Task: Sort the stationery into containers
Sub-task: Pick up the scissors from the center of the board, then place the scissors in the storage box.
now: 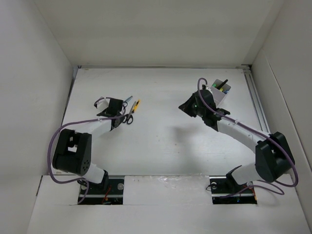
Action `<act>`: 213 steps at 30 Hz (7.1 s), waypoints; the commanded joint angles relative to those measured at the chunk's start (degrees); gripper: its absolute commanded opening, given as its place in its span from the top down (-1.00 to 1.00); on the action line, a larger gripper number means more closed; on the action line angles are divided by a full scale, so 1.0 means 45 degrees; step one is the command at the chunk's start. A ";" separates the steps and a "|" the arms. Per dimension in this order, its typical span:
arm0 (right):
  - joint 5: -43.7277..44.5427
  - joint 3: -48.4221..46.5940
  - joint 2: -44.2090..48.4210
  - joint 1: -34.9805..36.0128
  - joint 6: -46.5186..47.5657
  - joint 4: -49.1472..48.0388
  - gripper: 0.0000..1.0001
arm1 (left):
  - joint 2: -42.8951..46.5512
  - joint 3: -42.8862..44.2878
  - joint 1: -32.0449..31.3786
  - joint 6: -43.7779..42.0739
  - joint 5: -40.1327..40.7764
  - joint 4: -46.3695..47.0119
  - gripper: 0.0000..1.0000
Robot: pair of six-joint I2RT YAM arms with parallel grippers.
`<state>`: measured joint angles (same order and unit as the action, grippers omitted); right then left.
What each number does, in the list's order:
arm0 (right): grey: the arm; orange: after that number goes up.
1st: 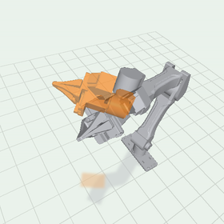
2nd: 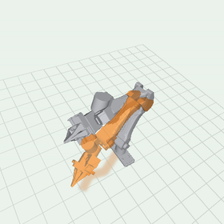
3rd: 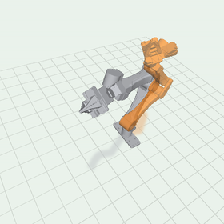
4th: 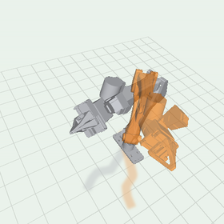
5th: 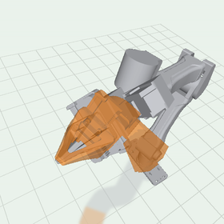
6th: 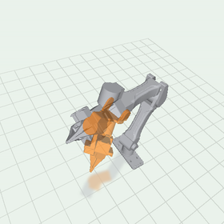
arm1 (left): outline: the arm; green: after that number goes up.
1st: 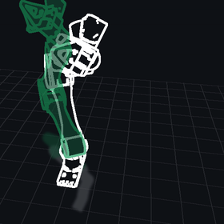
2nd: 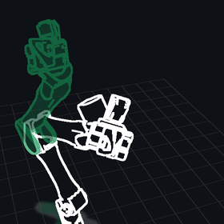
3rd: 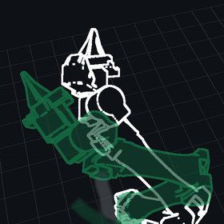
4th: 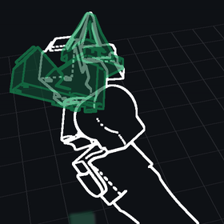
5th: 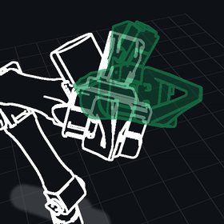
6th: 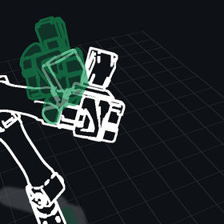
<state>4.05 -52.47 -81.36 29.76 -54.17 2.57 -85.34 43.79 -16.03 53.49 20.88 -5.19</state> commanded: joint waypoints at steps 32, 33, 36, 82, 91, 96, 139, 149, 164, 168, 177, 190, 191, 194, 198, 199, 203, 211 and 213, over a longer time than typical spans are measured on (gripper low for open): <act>0.0056 -0.0938 -0.0494 0.0477 0.0241 -0.0141 0.77 | -0.1347 0.0132 0.0418 -0.1789 -0.1340 0.0530 0.86; 0.0056 -0.0938 -0.0494 0.0477 0.0241 -0.0141 0.77 | -0.1348 0.0132 0.0418 -0.1790 -0.1205 0.0393 0.99; 0.0056 -0.0938 -0.0378 0.0477 0.0241 -0.0141 0.75 | -0.1172 0.0015 0.0418 -0.1790 -0.1203 0.0236 1.00; 0.2102 -0.1739 0.0502 0.7719 0.6136 -0.0629 -0.21 | 0.3145 0.3140 -0.0070 -0.6183 -0.7960 -0.6500 1.00; 0.5544 -0.2557 0.0523 0.9051 0.7623 0.0052 -0.29 | 0.2892 0.3783 -0.0070 -0.7373 -1.0088 -0.7868 1.00; 0.5544 -0.3554 0.0053 0.9362 0.7917 0.1731 -0.29 | 0.2773 0.3941 -0.0070 -0.8076 -1.1260 -0.8415 1.00; 1.1831 -0.8321 -0.4907 1.3446 0.9831 0.8921 -0.29 | 0.3476 0.2495 -0.0422 -0.8353 -1.3938 -0.8475 1.00; 1.3238 -0.8829 -0.5357 1.3446 1.0066 0.9175 -0.26 | 0.3847 0.2125 -0.0422 -0.8470 -1.3705 -0.8593 1.00; 1.2908 -0.9122 -0.5709 1.3446 1.0847 0.8513 -0.24 | 0.4511 0.1734 -0.0422 -0.8587 -1.3703 -0.8964 1.00; 1.2616 -0.9238 -0.5826 1.3056 1.1120 0.8296 -0.24 | 0.4511 0.1734 -0.0558 -0.8587 -1.3703 -0.9100 1.00; 1.1951 -0.9239 -0.6177 1.2801 1.1003 0.8433 -0.22 | 0.4629 0.1851 -0.0558 -0.8587 -1.3703 -0.9237 1.00; 1.1247 -0.9473 -0.6431 1.2450 1.0399 0.8804 0.92 | 0.4629 0.1968 -0.0558 -0.8587 -1.3839 -0.9120 1.00; 1.1247 -0.9473 -0.6431 1.2450 1.0282 0.8804 1.00 | 0.4629 0.2084 -0.0558 -0.8587 -1.3840 -0.9120 1.00; 1.1247 -0.9473 -0.6431 1.2450 1.0009 0.8804 1.00 | 0.4629 0.2085 -0.0558 -0.8354 -1.4151 -0.8576 1.00; 1.1247 -0.9219 -0.6179 1.2332 0.9442 0.8804 1.00 | 0.4629 0.2085 -0.0558 -0.7554 -1.4929 -0.7271 0.98; 1.1247 -0.9045 -0.6177 1.2332 0.9325 0.8804 1.00 | 0.4629 0.1931 -0.0442 -0.7358 -1.5108 -0.6897 0.86; 1.1365 -0.7973 -0.5107 1.2197 0.8642 0.8298 1.00 | 0.4629 0.1773 -0.0109 -0.6070 -1.5072 -0.4749 0.31; 1.2417 -0.5453 -0.2411 0.9895 0.5657 0.6464 1.00 | 0.4510 0.1579 -0.0109 -0.4351 -1.2066 -0.0400 0.04; 1.3024 -0.4867 -0.1825 0.8630 0.5049 0.5742 1.00 | 0.4940 0.0743 -0.0109 -0.3689 -1.1285 0.0777 -0.09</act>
<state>56.62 -76.31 -94.76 74.61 -24.21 35.81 -65.63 50.83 -16.78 31.55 -35.90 -13.52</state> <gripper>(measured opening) 0.206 0.530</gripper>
